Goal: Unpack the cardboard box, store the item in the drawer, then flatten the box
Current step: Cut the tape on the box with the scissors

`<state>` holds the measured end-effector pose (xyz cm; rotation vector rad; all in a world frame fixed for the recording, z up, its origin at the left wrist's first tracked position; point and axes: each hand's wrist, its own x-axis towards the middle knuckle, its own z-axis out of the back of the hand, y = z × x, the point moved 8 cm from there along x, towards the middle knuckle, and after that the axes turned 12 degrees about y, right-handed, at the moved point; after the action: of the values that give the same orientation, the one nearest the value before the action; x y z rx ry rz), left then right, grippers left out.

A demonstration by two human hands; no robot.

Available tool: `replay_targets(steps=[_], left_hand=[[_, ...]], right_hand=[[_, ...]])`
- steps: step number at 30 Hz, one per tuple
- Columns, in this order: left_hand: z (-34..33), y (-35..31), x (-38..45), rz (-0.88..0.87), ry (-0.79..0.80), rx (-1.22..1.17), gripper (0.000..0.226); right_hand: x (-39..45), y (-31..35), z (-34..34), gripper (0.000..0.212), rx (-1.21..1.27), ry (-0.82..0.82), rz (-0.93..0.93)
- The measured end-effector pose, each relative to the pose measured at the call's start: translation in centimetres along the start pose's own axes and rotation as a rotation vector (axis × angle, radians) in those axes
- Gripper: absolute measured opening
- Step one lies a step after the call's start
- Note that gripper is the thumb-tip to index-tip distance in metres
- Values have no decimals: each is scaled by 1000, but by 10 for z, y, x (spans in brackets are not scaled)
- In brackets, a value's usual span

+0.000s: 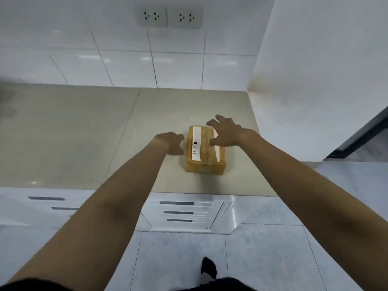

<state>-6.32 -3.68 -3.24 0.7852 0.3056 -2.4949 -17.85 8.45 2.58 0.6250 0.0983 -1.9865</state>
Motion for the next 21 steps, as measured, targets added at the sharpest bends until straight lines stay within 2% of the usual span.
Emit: replay_targets(steps=[1,7,10,14,17,21], left_hand=[[-15,8,0,60,39,8,66],[-82,54,11,286,26,-113,69],[-90,55,15,307,-8,-101,63],[-83,54,15,310,-176,-37,40],[-81,57,12,308,-251,37,40],[-87,69,7,341,-260,-42,39]], right_hand=[[5,-2,-8,81,-11,41,0],[28,-10,-42,85,-69,145,20],[36,-9,-57,89,-95,158,44],[40,-6,-65,95,-122,131,68],[37,-8,-71,100,-141,109,71],[31,-11,-89,110,-129,111,62]])
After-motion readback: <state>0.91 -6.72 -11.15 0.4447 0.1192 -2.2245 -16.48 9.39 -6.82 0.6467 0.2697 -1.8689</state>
